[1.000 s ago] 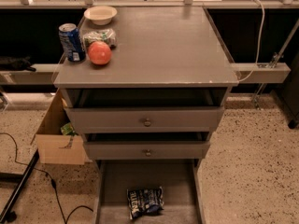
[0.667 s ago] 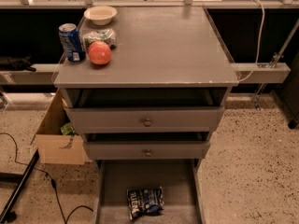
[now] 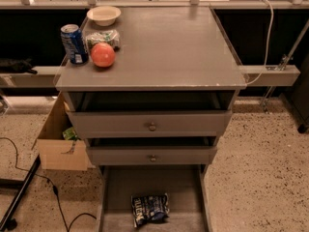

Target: Pick blue chip bag from bottom drawer and place on counter

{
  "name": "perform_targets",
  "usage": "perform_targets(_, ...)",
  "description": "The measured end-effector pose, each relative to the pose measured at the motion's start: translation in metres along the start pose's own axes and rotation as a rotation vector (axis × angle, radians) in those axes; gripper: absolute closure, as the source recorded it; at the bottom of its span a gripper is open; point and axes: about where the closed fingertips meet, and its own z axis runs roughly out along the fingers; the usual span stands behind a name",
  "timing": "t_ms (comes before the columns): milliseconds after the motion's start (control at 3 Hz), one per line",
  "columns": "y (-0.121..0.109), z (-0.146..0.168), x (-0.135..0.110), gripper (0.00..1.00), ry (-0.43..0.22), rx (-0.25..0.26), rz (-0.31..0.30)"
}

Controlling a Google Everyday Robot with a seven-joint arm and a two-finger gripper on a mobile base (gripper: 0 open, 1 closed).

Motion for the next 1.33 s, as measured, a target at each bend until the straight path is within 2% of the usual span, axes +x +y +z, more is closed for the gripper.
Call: perform_targets(1333, 0.0000, 0.0000, 0.0000, 0.00, 0.000, 0.000, 0.000)
